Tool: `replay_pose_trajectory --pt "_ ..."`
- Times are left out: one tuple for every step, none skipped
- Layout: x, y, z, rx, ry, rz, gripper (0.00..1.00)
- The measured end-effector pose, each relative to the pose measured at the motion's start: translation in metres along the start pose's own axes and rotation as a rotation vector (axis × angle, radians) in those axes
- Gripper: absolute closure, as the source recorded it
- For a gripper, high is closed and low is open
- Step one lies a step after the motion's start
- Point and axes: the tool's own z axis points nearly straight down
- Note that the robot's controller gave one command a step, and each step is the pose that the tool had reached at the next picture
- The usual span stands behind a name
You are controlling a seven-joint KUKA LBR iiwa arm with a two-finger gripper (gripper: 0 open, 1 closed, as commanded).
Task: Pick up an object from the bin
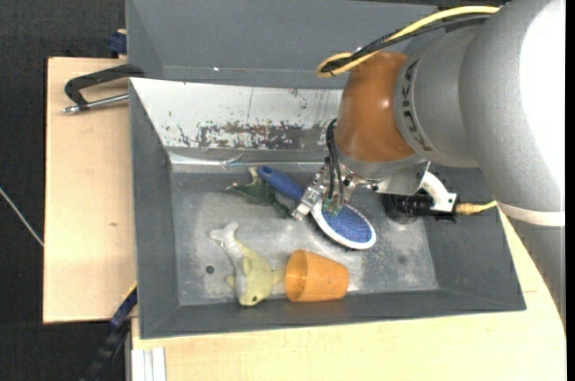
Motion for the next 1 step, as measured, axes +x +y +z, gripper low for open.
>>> replay_pose_trajectory --pt "-0.0013 0.0022 -0.0578 -0.002 -0.001 -0.002 1.00"
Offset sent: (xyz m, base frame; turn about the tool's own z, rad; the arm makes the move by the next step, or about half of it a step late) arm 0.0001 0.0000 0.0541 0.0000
